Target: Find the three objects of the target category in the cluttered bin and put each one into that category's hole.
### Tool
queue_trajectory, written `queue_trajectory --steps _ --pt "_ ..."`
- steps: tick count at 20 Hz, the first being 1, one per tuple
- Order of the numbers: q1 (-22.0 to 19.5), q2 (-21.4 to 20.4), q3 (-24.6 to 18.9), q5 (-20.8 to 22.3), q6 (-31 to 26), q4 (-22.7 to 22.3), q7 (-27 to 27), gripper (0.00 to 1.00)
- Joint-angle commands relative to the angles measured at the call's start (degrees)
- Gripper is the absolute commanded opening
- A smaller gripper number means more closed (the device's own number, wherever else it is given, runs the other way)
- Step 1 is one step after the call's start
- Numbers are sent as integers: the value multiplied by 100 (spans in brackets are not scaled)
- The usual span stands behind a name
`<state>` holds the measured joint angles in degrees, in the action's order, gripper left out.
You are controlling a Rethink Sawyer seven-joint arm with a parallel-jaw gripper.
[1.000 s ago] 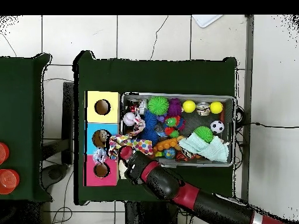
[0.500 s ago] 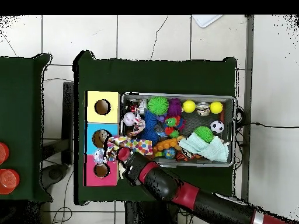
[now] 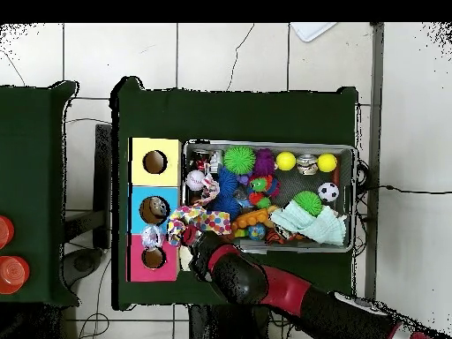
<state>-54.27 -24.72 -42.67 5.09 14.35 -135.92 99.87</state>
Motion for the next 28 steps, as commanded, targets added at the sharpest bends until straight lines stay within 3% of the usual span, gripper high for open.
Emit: queue_trajectory --steps 1,8,17,28 --pt "981 -1478 1716 337 -1144 1545 -751 0" --pt "1810 -1697 2508 1391 -1526 2354 -912 0" --pt "2188 -1777 2663 2403 -1738 3018 -558 0" --pt "2158 -1829 2623 3024 -1691 2898 -223 0"
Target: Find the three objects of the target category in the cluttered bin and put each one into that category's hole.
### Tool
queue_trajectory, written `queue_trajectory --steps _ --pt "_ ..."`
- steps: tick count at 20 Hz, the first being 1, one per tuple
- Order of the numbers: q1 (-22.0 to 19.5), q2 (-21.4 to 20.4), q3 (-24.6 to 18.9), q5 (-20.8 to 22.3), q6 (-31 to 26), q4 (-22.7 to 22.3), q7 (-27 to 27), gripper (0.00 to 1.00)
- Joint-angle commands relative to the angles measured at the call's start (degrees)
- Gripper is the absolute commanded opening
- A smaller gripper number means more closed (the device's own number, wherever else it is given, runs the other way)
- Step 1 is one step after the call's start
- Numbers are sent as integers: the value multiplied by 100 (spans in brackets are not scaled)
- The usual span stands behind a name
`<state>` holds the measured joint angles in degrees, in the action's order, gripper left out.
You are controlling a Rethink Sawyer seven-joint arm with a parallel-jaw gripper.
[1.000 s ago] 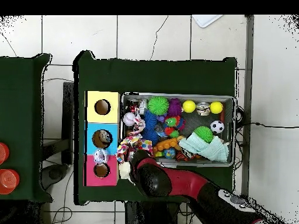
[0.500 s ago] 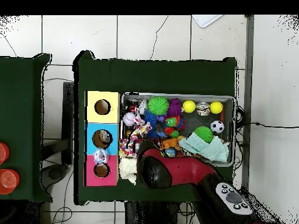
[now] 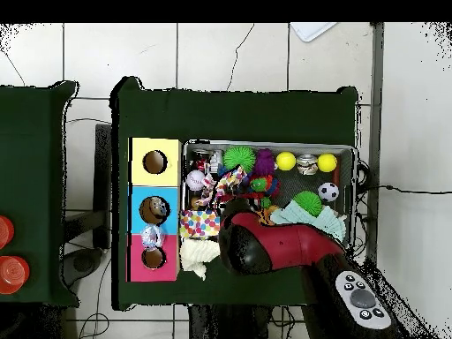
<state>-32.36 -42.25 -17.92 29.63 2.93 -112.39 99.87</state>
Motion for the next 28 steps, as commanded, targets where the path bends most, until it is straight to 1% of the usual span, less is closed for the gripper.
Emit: queue_trajectory --steps 1,3,8,10,12,17,19,20,21,23,24,25,28 --pt "-117 -113 58 609 -620 504 -262 0" --pt "-417 -238 -290 692 -893 404 -497 0" --pt "-1103 -424 -889 877 -1440 351 -1095 0" --pt "-1336 -430 -1071 959 -1630 397 -1287 0" --pt "-1498 -362 -1157 1084 -1843 511 -1498 0" --pt "-1928 -51 -1409 1443 -2102 698 -1683 0" --pt "-2032 70 -1388 1554 -2123 748 -1513 0" --pt "-2075 87 -1419 1581 -2207 743 -1517 0" --pt "-2030 90 -1342 1558 -2392 776 -1481 0" --pt "-2086 145 -1386 1591 -2330 749 -1289 0" --pt "-2113 172 -1408 1608 -2299 736 -1193 100" --pt "-2118 209 -1428 1682 -2280 715 -1203 100" --pt "-2054 274 -1406 1739 -2208 713 -1003 100"
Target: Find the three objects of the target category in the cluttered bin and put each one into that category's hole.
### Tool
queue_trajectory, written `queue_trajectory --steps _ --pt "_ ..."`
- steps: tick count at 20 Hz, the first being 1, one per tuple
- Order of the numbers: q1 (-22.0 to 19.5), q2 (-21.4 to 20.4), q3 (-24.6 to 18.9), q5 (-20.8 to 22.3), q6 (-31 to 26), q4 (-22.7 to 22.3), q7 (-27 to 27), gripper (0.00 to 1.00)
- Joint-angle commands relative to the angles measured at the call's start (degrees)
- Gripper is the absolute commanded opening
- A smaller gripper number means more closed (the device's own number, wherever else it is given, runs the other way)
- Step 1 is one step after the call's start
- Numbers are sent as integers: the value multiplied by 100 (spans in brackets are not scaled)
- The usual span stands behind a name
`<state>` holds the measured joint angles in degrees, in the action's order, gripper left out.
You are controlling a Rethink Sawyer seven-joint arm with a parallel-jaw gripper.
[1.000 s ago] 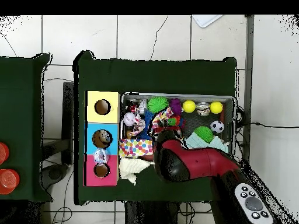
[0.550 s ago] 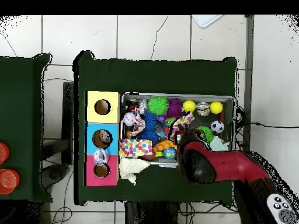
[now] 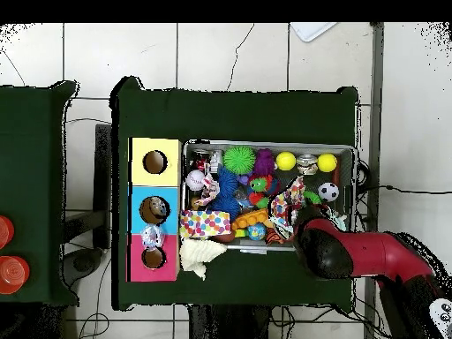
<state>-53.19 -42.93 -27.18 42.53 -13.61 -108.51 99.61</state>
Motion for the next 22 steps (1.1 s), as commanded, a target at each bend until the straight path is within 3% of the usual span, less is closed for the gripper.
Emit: queue_trajectory --steps 1,6,11,22 --pt "77 355 -450 458 -532 337 -895 100" --pt "349 273 -309 373 -565 348 -521 100" --pt "554 130 -183 10 -674 187 -76 100" --pt "1568 -394 393 -300 -684 30 572 100"
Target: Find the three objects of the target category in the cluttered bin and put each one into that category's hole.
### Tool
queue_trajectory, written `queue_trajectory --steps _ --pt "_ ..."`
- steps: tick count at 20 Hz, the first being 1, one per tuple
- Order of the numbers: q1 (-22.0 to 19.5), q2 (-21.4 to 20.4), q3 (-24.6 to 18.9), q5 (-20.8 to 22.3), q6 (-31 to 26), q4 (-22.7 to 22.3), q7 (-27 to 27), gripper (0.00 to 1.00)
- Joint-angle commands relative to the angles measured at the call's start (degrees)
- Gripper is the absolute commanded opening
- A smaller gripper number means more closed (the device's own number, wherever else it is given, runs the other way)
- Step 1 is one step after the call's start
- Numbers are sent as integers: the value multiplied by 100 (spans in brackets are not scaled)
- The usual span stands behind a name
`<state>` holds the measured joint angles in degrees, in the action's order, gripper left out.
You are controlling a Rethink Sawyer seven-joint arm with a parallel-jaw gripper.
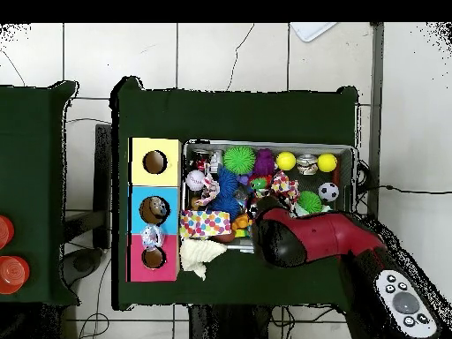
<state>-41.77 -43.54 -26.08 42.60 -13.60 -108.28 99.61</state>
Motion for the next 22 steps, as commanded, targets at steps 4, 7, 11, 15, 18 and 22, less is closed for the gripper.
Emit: queue_trajectory --steps 4,7,11,15,18,22 --pt "555 -584 378 -466 -701 -154 559 100" --pt "662 -552 432 -521 -701 -38 488 100" --pt "1031 -202 919 -110 -280 263 663 100" --pt "1274 178 1272 178 -4 694 597 100" --pt "1317 285 1397 190 113 804 545 100" --pt "1392 404 1509 219 235 909 529 100"
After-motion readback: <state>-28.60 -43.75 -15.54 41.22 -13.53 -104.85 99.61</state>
